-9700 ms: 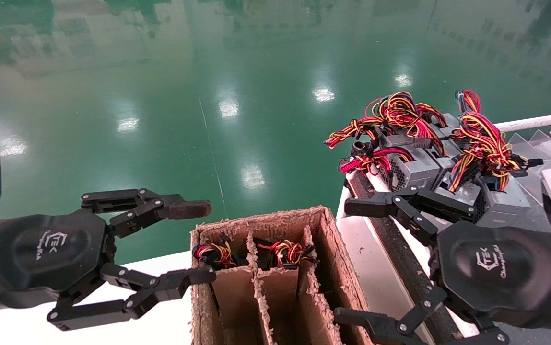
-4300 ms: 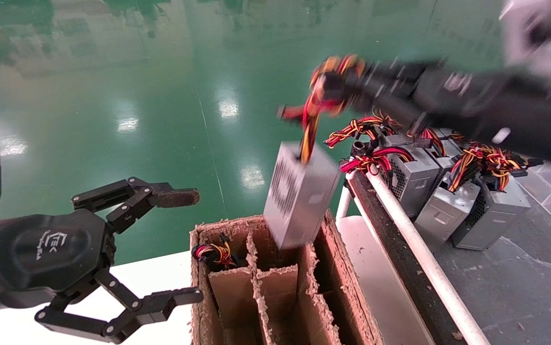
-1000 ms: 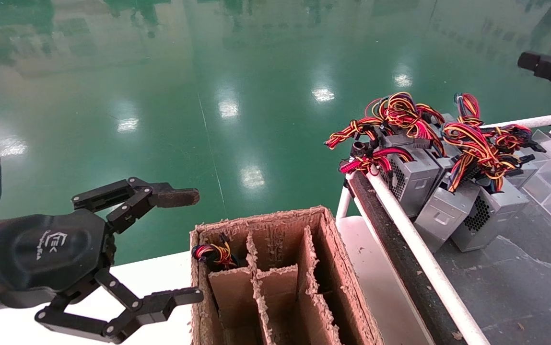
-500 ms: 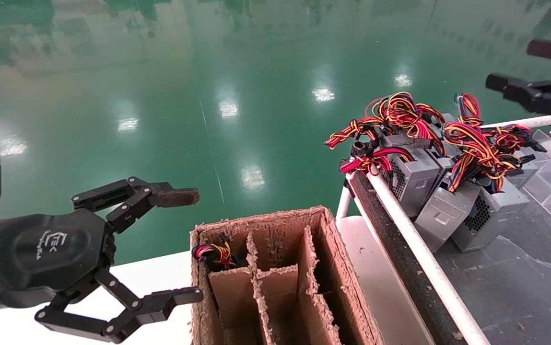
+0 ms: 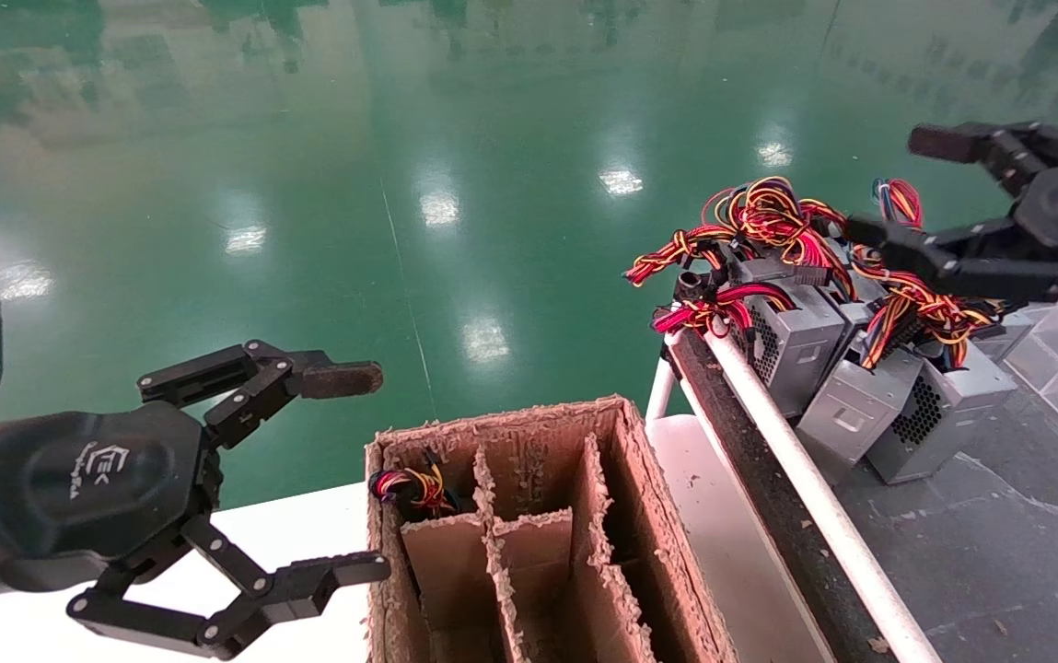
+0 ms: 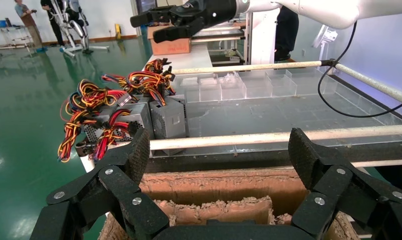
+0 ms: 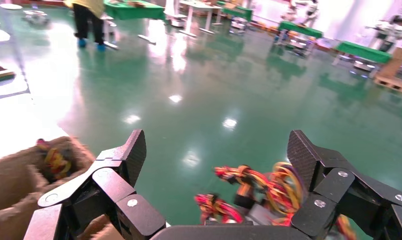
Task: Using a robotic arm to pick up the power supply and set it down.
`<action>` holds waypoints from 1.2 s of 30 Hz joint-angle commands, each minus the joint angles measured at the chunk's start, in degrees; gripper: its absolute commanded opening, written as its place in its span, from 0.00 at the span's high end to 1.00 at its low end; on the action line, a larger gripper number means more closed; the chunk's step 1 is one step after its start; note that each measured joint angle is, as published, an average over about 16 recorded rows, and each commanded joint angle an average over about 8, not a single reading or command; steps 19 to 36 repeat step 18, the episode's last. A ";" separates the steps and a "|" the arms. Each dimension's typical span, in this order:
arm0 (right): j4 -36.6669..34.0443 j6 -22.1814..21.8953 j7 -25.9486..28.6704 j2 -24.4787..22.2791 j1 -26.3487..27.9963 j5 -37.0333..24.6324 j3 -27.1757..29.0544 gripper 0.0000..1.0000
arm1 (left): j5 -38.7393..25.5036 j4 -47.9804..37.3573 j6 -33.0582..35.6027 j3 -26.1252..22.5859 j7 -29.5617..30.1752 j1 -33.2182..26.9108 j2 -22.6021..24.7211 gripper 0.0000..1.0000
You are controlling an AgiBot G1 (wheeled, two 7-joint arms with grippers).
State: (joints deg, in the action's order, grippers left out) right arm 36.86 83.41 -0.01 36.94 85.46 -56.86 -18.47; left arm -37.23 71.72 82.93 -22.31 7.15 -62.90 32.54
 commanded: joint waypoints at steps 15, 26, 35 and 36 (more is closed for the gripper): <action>19.86 1.24 5.82 -1.04 -12.92 8.11 1.33 0.00 | 0.00 0.00 0.00 0.00 0.00 0.00 0.00 0.00; 21.71 1.35 6.36 -1.13 -14.13 8.87 1.45 0.00 | 0.00 0.00 0.00 0.00 0.00 0.00 0.00 0.00; 21.71 1.35 6.36 -1.13 -14.13 8.87 1.45 0.00 | 0.00 0.00 0.00 0.00 0.00 0.00 0.00 0.00; 21.71 1.35 6.36 -1.13 -14.13 8.87 1.45 0.00 | 0.00 0.00 0.00 0.00 0.00 0.00 0.00 0.00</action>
